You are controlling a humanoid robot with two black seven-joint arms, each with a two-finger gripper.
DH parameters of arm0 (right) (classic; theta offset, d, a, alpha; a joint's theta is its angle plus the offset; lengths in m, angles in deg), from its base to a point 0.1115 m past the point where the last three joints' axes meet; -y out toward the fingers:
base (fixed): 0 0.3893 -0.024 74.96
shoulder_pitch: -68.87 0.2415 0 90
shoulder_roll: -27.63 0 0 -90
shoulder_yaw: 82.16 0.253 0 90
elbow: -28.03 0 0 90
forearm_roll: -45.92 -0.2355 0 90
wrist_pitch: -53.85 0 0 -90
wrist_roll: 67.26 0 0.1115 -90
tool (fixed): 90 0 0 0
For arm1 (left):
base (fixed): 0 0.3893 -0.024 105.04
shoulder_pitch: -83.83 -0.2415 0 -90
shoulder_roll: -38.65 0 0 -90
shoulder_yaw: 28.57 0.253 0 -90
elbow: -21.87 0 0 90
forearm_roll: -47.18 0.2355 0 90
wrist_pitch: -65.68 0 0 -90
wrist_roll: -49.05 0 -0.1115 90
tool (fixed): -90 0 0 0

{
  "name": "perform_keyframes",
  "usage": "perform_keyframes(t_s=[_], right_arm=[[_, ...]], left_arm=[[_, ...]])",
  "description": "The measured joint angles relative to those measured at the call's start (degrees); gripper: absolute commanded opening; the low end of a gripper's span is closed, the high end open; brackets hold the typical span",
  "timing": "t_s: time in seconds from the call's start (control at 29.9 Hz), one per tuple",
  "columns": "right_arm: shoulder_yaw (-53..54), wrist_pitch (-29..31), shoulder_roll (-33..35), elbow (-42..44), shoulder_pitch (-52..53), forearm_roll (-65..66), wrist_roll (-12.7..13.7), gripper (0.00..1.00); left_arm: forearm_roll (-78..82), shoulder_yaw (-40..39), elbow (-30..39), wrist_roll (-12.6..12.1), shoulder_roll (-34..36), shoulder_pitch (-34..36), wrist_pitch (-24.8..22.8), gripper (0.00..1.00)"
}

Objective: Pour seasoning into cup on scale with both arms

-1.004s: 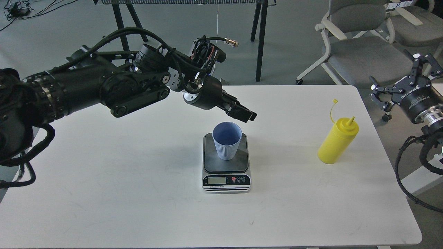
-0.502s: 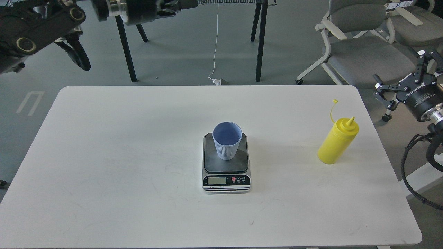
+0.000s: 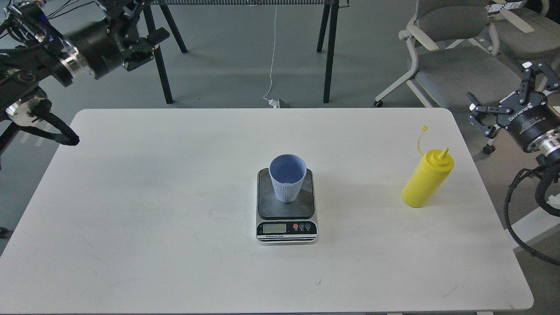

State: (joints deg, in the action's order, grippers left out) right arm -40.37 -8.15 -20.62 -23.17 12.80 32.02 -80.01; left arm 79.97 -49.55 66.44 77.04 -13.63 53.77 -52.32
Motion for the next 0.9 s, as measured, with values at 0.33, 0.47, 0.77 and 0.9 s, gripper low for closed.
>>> perform_keyframes(t_s=[0.33, 0.47, 0.77, 0.9], right_arm=[[7.7, 0.0, 8.0, -11.5, -2.9, -22.1, -1.2, 0.99], [11.0, 0.0, 14.5, -16.0, -5.7, -32.3, -1.9, 0.99], [13.4, 0.0, 21.9, -18.1, -16.4, -43.1, -4.6, 0.99], [13.0, 0.0, 21.6, -19.4, -24.4, -43.9, -4.4, 0.99]], left_arm=[[0.1, -0.6, 0.0, 0.0, -0.3, -2.7, 0.0, 0.99], [0.4, -0.5, 0.0, 0.0, -0.3, -3.8, 0.0, 0.99], [0.7, -0.1, 0.0, 0.0, -0.7, -4.7, 0.0, 0.99], [0.8, 0.0, 0.0, 0.0, -0.9, -5.4, 0.0, 0.99]])
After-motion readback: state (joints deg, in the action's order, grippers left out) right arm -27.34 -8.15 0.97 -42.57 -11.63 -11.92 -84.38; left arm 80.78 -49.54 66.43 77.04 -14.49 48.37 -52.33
